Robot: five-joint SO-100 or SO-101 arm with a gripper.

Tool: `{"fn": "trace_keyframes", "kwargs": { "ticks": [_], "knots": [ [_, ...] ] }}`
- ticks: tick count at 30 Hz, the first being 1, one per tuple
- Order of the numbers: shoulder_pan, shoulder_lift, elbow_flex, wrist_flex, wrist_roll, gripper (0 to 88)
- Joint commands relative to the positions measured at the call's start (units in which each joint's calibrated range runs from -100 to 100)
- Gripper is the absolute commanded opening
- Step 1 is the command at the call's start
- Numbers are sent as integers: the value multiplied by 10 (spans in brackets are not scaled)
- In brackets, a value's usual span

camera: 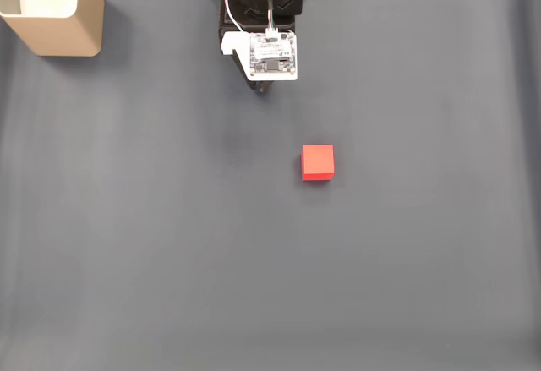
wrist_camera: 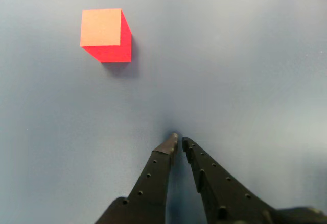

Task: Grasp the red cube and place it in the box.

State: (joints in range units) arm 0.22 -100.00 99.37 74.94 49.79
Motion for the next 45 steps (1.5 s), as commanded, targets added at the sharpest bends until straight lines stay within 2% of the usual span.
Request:
{"fn": "trace_keyframes", "kwargs": {
  "ticks": [1, 45],
  "knots": [
    [-6, 1, 5, 10, -4, 4],
    [-5, 0, 5, 10, -7, 3]
  ]
}}
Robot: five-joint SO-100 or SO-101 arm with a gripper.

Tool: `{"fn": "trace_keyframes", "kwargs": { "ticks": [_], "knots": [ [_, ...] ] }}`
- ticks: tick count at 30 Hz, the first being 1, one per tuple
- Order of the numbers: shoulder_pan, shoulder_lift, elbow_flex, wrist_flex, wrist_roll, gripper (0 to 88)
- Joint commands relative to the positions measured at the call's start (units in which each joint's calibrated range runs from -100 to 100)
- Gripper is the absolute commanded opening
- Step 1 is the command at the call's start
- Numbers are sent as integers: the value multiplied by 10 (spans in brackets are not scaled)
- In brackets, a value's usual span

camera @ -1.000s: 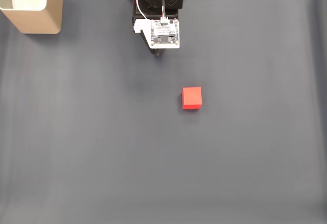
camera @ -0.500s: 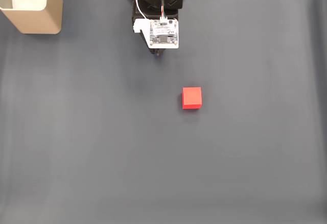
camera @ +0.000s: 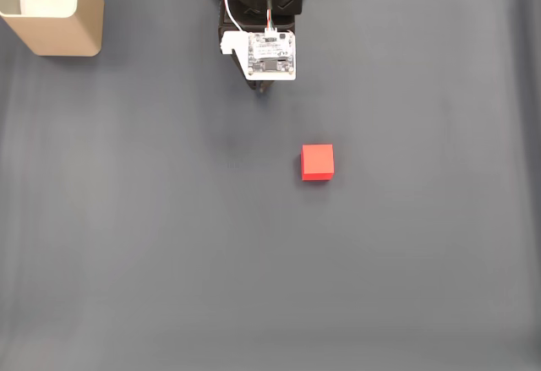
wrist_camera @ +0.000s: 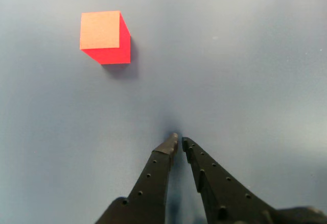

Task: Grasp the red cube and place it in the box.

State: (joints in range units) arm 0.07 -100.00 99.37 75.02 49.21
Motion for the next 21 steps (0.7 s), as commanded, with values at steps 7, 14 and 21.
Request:
{"fn": "trace_keyframes", "kwargs": {
  "ticks": [7, 14, 21],
  "knots": [
    [-5, 0, 5, 9, 1, 0],
    [-3, 0, 5, -23, -10, 0],
    [-2, 0, 5, -90, -14, 0]
  ]
}}
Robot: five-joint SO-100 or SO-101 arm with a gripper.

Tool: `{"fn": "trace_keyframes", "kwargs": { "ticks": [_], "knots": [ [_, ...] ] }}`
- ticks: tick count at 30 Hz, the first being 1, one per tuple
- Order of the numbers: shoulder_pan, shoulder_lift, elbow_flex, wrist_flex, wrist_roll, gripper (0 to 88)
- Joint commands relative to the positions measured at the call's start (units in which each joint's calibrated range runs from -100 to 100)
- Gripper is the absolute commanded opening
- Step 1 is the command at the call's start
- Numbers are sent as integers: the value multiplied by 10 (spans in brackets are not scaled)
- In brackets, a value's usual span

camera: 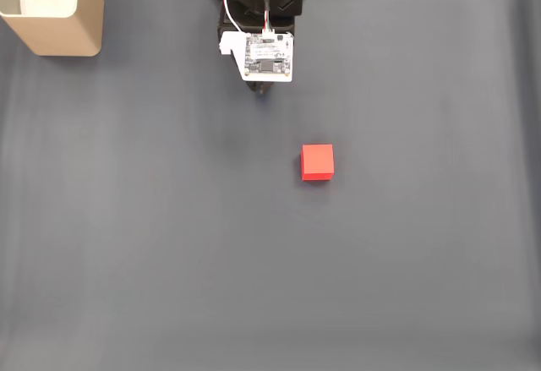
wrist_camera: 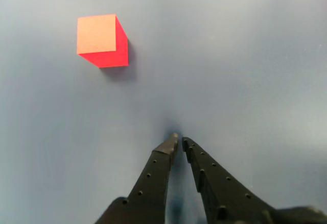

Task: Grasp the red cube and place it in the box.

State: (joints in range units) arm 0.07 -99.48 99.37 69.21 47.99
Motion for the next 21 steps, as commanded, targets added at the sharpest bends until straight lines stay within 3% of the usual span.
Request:
{"fn": "trace_keyframes", "kwargs": {
  "ticks": [1, 21],
  "knots": [
    [-2, -5, 5, -38, -1, 0],
    [-5, 43, -99, -81, 19, 1]
  ]
}}
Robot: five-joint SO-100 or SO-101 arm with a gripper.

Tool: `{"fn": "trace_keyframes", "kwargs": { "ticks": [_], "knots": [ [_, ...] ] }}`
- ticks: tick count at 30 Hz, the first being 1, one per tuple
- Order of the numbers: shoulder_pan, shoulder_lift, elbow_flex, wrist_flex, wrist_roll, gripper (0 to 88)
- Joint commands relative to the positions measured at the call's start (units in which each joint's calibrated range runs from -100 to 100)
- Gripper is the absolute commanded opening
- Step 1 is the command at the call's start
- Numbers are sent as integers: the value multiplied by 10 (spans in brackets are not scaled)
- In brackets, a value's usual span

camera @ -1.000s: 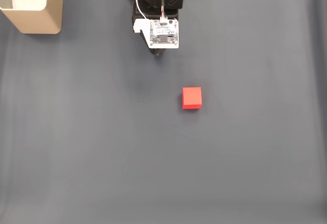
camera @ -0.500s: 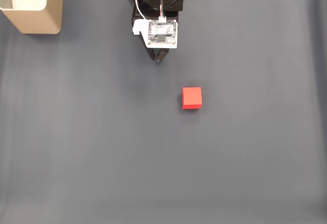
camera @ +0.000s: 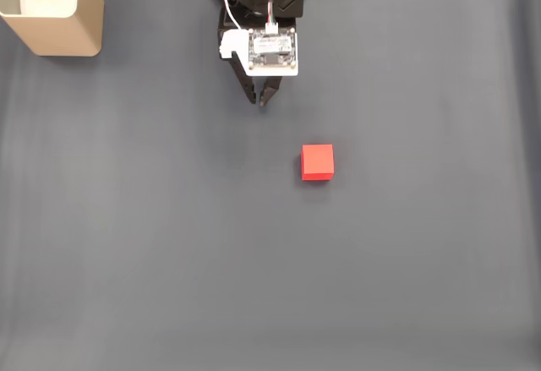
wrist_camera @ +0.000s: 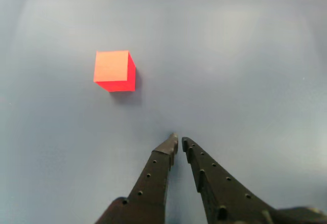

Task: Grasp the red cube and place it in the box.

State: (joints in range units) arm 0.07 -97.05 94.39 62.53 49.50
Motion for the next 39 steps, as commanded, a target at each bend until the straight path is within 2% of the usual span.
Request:
{"fn": "trace_keyframes", "kwargs": {
  "ticks": [1, 12, 23, 29, 39],
  "knots": [
    [-5, 26, -59, -17, 3, 1],
    [-20, 138, -197, 11, 0, 2],
    [-31, 250, -334, 85, 9, 4],
    [-66, 296, -398, 125, -4, 6],
    [-96, 376, -495, 129, -14, 9]
  ]
}}
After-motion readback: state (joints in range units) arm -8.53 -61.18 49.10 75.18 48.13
